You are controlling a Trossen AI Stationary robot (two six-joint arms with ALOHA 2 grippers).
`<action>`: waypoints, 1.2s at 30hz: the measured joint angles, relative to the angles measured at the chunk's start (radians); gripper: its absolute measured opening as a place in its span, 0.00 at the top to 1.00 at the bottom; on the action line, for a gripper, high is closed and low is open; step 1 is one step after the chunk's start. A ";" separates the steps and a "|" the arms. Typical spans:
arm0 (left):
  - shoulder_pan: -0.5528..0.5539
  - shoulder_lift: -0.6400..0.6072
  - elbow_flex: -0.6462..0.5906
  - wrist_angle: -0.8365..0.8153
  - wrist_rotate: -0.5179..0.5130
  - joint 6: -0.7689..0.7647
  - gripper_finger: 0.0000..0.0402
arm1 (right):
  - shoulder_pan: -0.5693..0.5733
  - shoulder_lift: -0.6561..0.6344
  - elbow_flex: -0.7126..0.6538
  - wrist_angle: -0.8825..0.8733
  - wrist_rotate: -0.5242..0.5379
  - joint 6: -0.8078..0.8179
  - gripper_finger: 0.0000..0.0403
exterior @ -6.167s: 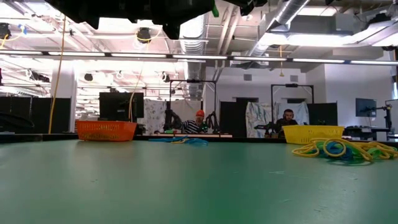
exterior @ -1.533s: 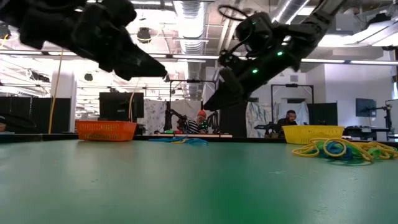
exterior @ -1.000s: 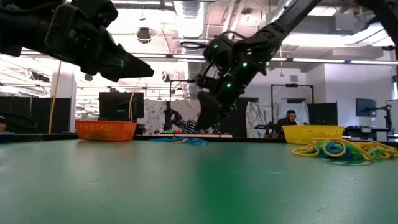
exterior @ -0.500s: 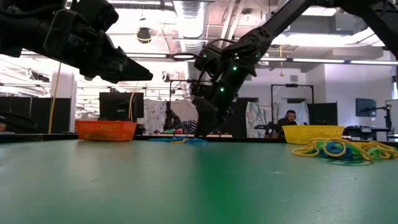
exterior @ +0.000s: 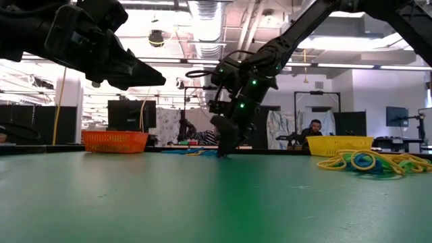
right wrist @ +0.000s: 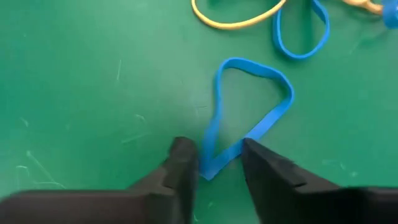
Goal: Sort rubber bands into baskets
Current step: Put the blue rubber band into the red bin
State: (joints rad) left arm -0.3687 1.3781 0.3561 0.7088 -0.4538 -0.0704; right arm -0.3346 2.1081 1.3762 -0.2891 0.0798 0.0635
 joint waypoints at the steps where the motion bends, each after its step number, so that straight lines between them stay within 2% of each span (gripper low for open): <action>1: -0.001 0.000 0.000 0.000 -0.001 0.000 0.69 | 0.001 -0.003 0.000 0.000 0.002 -0.001 0.64; 6: -0.002 0.000 0.000 0.001 -0.004 0.001 0.69 | -0.001 -0.004 0.000 0.001 0.009 -0.008 0.91; 8: -0.002 0.000 0.000 0.000 -0.004 0.001 0.69 | -0.001 -0.004 -0.001 0.001 0.015 -0.013 0.96; 12: -0.002 0.000 0.000 0.000 -0.005 0.002 0.69 | 0.009 -0.008 -0.002 -0.002 0.050 -0.012 0.95; 24: -0.002 0.000 0.000 -0.003 -0.005 0.002 0.69 | 0.067 -0.077 -0.005 -0.037 0.047 -0.023 0.97; 36: -0.002 0.000 0.000 -0.007 -0.005 0.001 0.69 | 0.189 -0.221 -0.005 -0.196 0.180 -0.037 0.97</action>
State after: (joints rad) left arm -0.3710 1.3781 0.3561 0.7017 -0.4591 -0.0696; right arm -0.1461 1.8872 1.3716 -0.4847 0.2594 0.0261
